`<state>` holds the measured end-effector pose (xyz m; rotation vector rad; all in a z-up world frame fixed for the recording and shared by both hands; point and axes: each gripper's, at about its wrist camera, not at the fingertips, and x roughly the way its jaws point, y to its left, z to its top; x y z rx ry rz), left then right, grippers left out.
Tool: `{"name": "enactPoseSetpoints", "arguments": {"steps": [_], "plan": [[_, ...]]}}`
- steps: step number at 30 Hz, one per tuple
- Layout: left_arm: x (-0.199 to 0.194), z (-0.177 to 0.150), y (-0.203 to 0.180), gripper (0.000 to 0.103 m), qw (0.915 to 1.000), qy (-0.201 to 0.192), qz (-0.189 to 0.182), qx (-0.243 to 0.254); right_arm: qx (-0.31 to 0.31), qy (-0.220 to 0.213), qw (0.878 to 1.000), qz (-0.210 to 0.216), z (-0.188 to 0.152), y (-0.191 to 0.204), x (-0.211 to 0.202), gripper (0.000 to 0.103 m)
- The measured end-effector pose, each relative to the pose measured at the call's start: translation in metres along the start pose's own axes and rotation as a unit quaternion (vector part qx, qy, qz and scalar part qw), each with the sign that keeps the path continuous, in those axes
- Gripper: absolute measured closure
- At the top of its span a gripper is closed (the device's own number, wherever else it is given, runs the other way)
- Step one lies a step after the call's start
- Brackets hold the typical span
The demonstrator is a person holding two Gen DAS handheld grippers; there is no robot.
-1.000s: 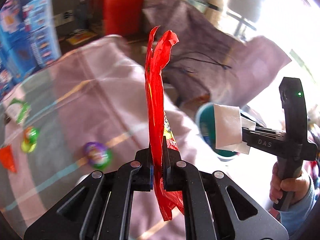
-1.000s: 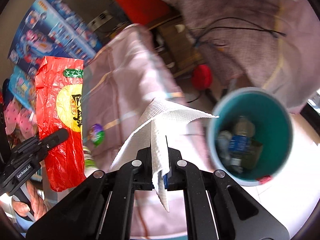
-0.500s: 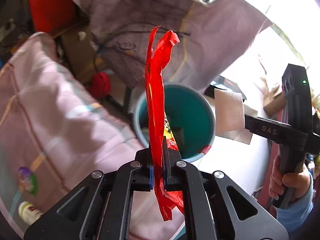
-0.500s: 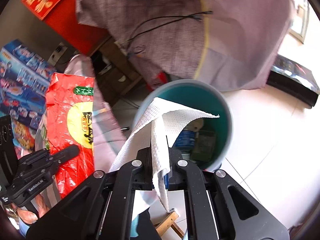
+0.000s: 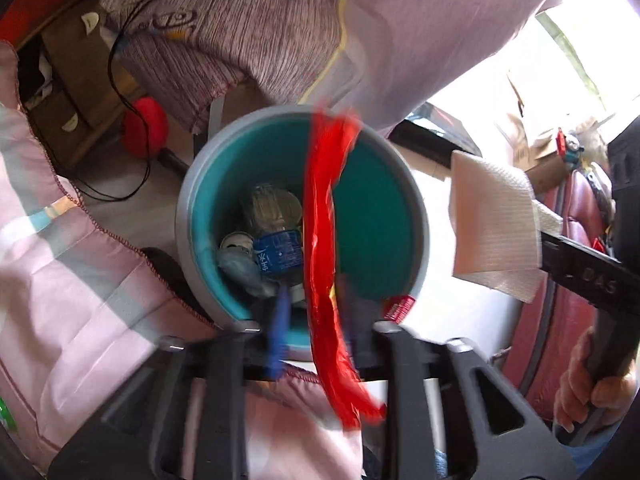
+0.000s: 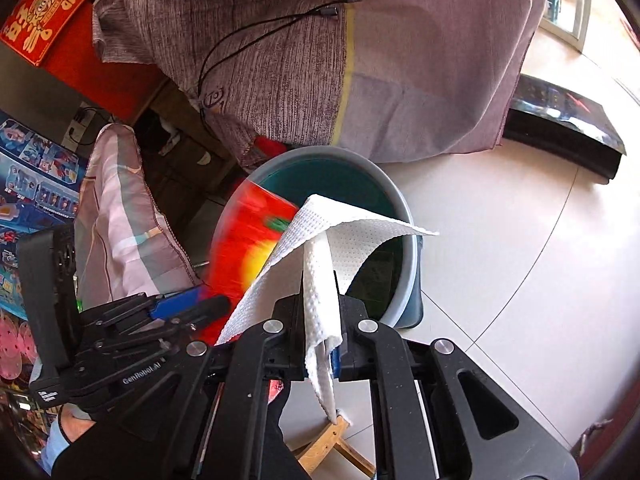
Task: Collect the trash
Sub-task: 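Carry the tissue and red bag over the teal bin and open both grippers, then move both grippers back over the table toward the white jar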
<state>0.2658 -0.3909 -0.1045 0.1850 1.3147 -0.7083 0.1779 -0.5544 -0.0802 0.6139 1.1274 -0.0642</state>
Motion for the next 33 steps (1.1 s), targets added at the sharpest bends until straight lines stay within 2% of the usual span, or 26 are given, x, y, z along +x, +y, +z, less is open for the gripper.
{"name": "enactPoseSetpoints", "arguments": {"steps": [1, 5, 7, 10, 12, 13, 14, 15, 22, 33], "plan": [[0.001, 0.001, 0.002, 0.042, 1.0000, -0.001, 0.005, -0.002, 0.000, 0.000, 1.000, 0.000, 0.001, 0.000, 0.001, 0.094], [-0.009, -0.001, 0.009, 0.028, 0.9997, -0.019, 0.014, -0.007, 0.000, 0.002, 1.000, -0.001, 0.005, 0.003, 0.005, 0.094], [-0.017, -0.004, 0.013, 0.017, 0.9992, -0.030, 0.024, -0.006, -0.001, 0.006, 1.000, 0.000, 0.006, 0.005, 0.009, 0.094], [-0.029, -0.008, 0.016, 0.014, 0.9988, -0.039, 0.030, -0.006, -0.004, 0.011, 1.000, 0.001, 0.007, 0.009, 0.015, 0.093], [-0.033, -0.010, 0.020, 0.011, 0.9988, -0.039, 0.031, -0.008, -0.005, 0.020, 1.000, 0.004, 0.007, 0.012, 0.021, 0.087], [-0.037, -0.014, 0.021, 0.011, 0.9986, -0.039, 0.034, -0.007, -0.006, 0.025, 1.000, 0.006, 0.007, 0.014, 0.024, 0.065], [-0.038, -0.017, 0.021, 0.010, 0.9985, -0.041, 0.037, -0.005, -0.005, 0.030, 1.000, 0.008, 0.007, 0.015, 0.027, 0.037], [-0.041, -0.019, 0.022, 0.010, 0.9983, -0.043, 0.041, -0.004, -0.004, 0.032, 0.999, 0.008, 0.007, 0.017, 0.029, 0.033], [-0.065, -0.037, 0.032, 0.007, 0.9968, -0.062, 0.050, -0.010, 0.001, 0.052, 0.999, 0.004, 0.004, 0.022, 0.042, 0.033], [-0.085, -0.063, 0.046, 0.007, 0.9966, -0.058, 0.052, -0.028, 0.013, 0.061, 0.998, -0.011, -0.006, 0.035, 0.029, 0.018]]}}
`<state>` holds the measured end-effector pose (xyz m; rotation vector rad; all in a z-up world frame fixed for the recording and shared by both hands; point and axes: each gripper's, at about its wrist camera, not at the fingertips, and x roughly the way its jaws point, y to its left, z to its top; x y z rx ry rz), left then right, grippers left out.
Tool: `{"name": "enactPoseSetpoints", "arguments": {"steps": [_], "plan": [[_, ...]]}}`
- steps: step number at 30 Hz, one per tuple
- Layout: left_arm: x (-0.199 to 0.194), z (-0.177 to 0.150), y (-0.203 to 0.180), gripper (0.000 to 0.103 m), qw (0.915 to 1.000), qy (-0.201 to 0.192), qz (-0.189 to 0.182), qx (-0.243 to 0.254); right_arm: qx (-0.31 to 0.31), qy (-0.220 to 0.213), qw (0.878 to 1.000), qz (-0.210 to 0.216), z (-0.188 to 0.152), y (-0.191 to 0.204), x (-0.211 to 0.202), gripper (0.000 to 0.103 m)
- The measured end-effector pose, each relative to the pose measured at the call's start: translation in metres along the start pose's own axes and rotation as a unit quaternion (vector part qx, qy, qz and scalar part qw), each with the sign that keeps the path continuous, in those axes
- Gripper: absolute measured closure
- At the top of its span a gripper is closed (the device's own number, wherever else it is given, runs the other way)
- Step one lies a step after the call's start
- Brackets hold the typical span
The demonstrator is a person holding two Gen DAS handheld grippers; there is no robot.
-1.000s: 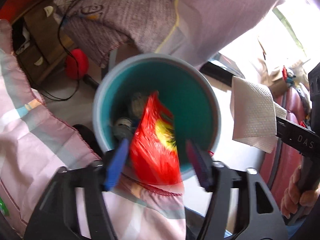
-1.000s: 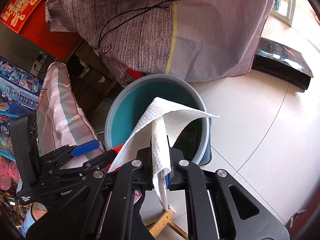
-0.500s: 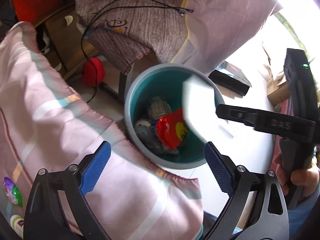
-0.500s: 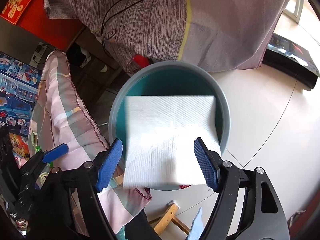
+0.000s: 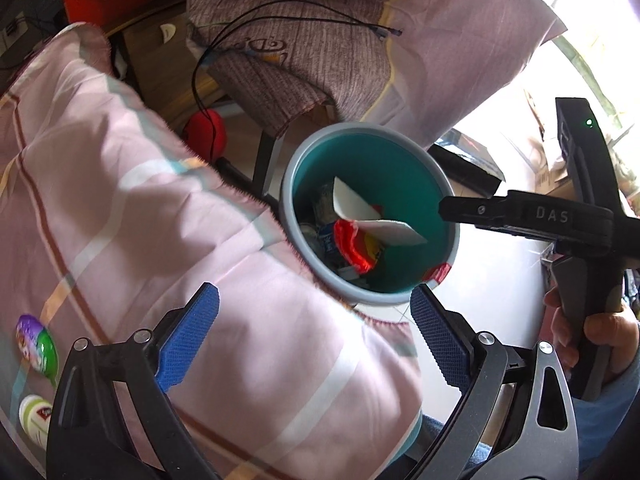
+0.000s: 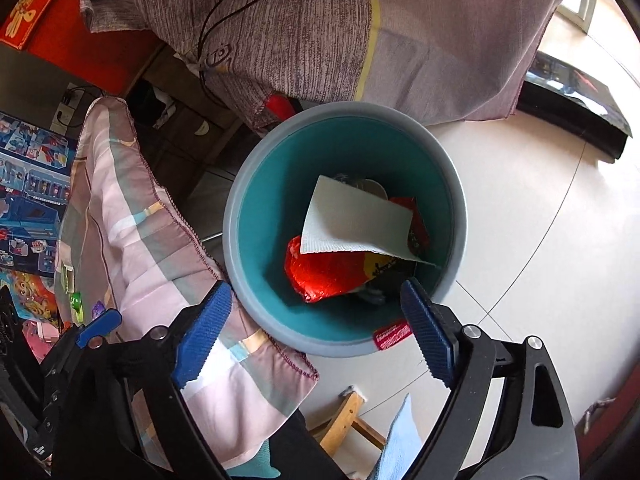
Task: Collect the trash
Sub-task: 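Move both grippers back over the table toward the white jar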
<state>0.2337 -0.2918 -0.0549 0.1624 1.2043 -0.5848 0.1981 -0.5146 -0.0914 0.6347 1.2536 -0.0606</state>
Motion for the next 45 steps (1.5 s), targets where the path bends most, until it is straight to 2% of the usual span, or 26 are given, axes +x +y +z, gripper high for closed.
{"name": "enactPoseSetpoints", "arguments": {"steps": [7, 13, 25, 31, 38, 45], "plan": [[-0.028, -0.026, 0.027, 0.006, 0.9994, -0.011, 0.022, -0.025, -0.028, 0.011, 1.000, 0.005, -0.018, 0.033, -0.001, 0.018], [-0.059, -0.053, 0.061, 0.006, 0.9970, -0.029, 0.040, -0.059, -0.069, 0.017, 0.997, 0.014, -0.038, 0.079, 0.000, 0.018], [-0.116, -0.127, 0.151, 0.005, 0.9832, -0.069, 0.069, -0.155, -0.163, 0.042, 0.986, 0.017, -0.082, 0.182, 0.014, 0.018], [-0.138, -0.164, 0.197, 0.004, 0.9730, -0.084, 0.085, -0.198, -0.219, 0.062, 0.974, 0.016, -0.109, 0.238, 0.029, 0.018], [-0.145, -0.205, 0.242, 0.004, 0.9618, -0.084, 0.085, -0.246, -0.280, 0.093, 0.955, 0.021, -0.142, 0.301, 0.053, 0.018], [-0.149, -0.234, 0.276, 0.004, 0.9524, -0.088, 0.079, -0.281, -0.316, 0.116, 0.941, 0.012, -0.166, 0.342, 0.076, 0.018]]}}
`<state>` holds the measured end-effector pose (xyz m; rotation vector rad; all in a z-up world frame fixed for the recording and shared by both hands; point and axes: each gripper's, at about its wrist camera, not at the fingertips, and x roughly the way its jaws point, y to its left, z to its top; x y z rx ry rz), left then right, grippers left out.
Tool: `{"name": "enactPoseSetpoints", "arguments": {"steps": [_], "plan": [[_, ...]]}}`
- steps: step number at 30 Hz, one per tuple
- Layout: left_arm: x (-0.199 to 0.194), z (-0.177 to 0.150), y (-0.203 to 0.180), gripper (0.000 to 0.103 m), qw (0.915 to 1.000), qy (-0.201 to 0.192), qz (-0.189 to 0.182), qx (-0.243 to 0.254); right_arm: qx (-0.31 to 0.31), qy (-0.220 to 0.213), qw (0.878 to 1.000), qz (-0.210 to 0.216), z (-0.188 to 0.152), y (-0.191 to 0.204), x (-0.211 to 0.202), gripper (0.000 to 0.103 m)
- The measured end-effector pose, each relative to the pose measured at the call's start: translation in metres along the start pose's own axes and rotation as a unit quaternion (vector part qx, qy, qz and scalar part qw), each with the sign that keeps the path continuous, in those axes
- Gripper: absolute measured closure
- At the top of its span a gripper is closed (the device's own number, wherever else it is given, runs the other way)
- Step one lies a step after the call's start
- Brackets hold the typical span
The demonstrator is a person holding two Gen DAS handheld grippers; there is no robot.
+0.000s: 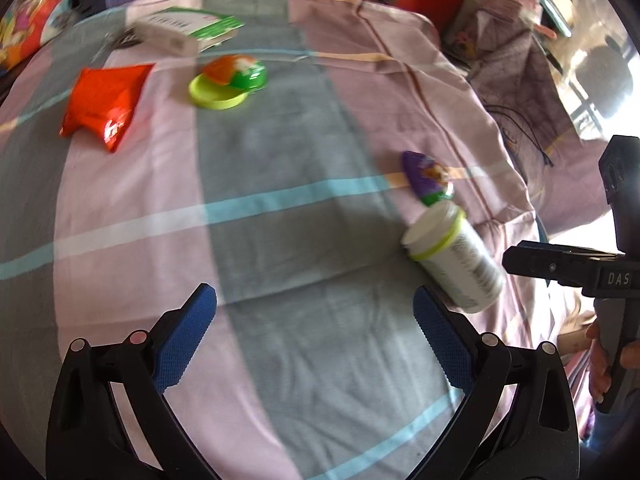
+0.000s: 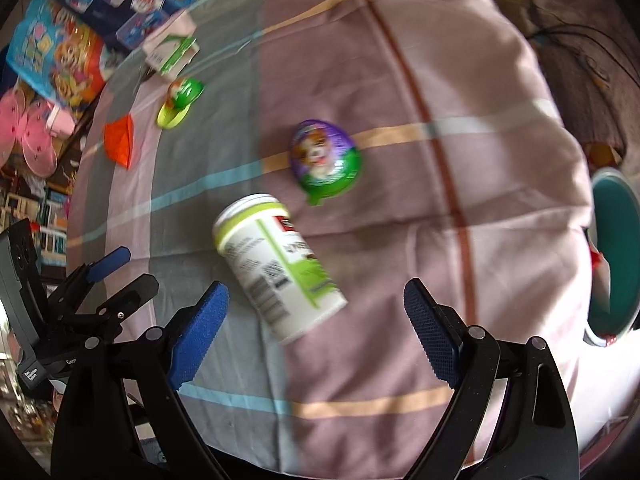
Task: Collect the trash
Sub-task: 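Move both grippers back over the table toward the white jar, then grasp the white supplement jar with the right gripper and lift it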
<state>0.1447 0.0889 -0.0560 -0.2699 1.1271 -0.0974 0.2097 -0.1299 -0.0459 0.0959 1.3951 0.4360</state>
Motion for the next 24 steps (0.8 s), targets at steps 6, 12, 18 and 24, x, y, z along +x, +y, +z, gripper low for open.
{"name": "enactPoseSetpoints", "arguments": {"steps": [6, 12, 18, 24], "plan": [[-0.001, -0.003, 0.027, 0.004, 0.9999, -0.001, -0.004, -0.016, -0.025, 0.017, 0.999, -0.016, 0.007, 0.024, 0.021, 0.018], [-0.002, 0.002, 0.055, 0.004, 0.9994, -0.004, 0.000, -0.036, -0.052, 0.036, 0.998, -0.028, 0.013, 0.043, 0.043, 0.025], [-0.002, 0.010, 0.077, 0.004, 0.9988, -0.007, 0.003, -0.048, -0.088, 0.037, 0.994, -0.043, 0.019, 0.064, 0.052, 0.052], [0.004, 0.038, 0.081, 0.004, 0.9990, -0.024, 0.004, -0.037, -0.092, 0.010, 0.995, -0.033, 0.057, 0.082, 0.042, 0.052]]}}
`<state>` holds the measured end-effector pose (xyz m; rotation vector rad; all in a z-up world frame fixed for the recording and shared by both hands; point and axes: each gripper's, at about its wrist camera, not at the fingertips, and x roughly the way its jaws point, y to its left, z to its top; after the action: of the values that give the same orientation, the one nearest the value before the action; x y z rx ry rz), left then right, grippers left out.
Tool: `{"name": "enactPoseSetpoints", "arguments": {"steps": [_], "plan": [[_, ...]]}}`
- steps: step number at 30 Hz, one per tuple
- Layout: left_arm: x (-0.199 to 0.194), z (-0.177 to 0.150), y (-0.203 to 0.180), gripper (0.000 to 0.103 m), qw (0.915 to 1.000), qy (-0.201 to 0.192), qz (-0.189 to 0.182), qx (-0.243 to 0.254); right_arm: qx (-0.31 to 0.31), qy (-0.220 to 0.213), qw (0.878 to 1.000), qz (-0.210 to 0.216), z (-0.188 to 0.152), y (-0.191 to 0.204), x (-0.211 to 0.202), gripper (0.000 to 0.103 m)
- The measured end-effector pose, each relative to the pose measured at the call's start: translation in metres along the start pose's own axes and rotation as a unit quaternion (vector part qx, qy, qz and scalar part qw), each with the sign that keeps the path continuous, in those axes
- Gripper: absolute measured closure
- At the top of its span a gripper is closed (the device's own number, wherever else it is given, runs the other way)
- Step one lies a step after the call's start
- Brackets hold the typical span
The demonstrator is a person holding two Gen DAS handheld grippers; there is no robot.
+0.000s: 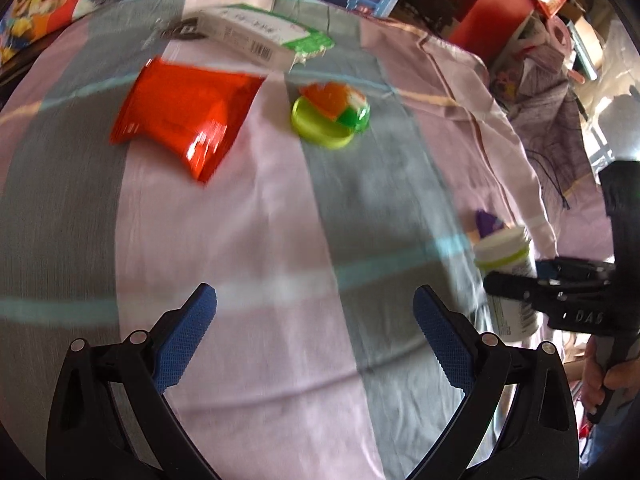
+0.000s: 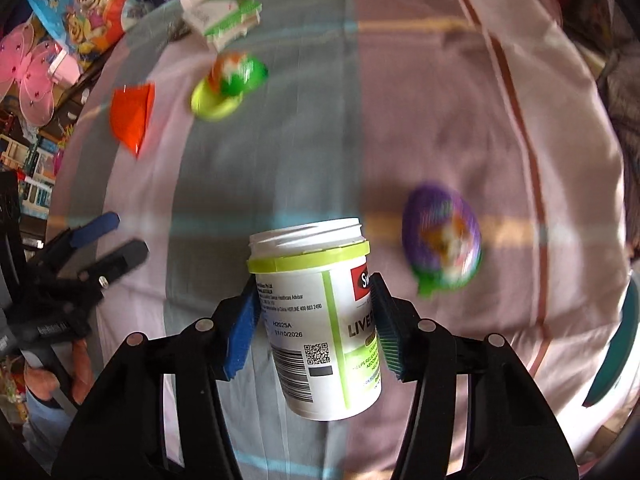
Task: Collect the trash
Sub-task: 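Grasp the white supplement jar with the right gripper and lift it, then grasp the green lid with the left gripper while the right holds the jar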
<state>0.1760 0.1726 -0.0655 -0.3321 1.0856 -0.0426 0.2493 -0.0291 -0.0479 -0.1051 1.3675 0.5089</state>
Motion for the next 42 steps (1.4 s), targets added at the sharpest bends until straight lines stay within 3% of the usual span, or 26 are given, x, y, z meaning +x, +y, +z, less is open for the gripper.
{"name": "enactPoseSetpoints", "arguments": {"steps": [6, 8, 10, 12, 18, 23, 24, 26, 27, 34, 42], "plan": [[0.007, 0.035, -0.016, 0.004, 0.9983, -0.042, -0.002, 0.041, 0.024, -0.021, 0.999, 0.011, 0.041, -0.010, -0.006, 0.052], [0.013, 0.046, -0.019, 0.010, 0.9980, -0.045, 0.000, 0.045, 0.035, -0.027, 0.999, 0.017, 0.048, -0.019, -0.008, 0.052], [0.023, 0.057, -0.024, 0.023, 0.9979, -0.039, 0.000, 0.052, 0.042, -0.031, 0.998, 0.026, 0.056, -0.020, -0.006, 0.052], [0.032, 0.064, -0.027, 0.028, 0.9972, -0.036, 0.012, 0.064, 0.049, -0.035, 0.998, 0.035, 0.061, -0.023, -0.004, 0.052], [0.063, 0.082, -0.025, 0.028, 0.9956, -0.016, 0.048, 0.078, 0.055, -0.034, 0.996, 0.057, 0.064, -0.032, 0.006, 0.055], [0.079, 0.093, -0.037, 0.027, 0.9909, -0.028, 0.068, 0.113, 0.054, -0.046, 0.995, 0.068, 0.068, -0.036, 0.008, 0.055], [0.082, 0.093, -0.039, 0.028, 0.9901, -0.030, 0.069, 0.118, 0.053, -0.047, 0.995, 0.070, 0.069, -0.036, 0.008, 0.055], [0.083, 0.091, -0.044, 0.046, 0.9873, -0.037, 0.082, 0.131, 0.053, -0.048, 0.995, 0.074, 0.071, -0.037, 0.009, 0.055], [0.084, 0.090, -0.046, 0.047, 0.9859, -0.039, 0.087, 0.137, 0.053, -0.049, 0.994, 0.076, 0.072, -0.038, 0.010, 0.055], [0.068, 0.073, -0.052, 0.047, 0.9929, -0.021, 0.035, 0.112, 0.068, -0.063, 0.992, 0.086, 0.082, -0.043, 0.017, 0.055], [0.036, 0.040, -0.070, 0.047, 0.9939, -0.019, 0.005, 0.108, 0.074, -0.092, 0.988, 0.097, 0.062, -0.047, -0.012, 0.055]]}}
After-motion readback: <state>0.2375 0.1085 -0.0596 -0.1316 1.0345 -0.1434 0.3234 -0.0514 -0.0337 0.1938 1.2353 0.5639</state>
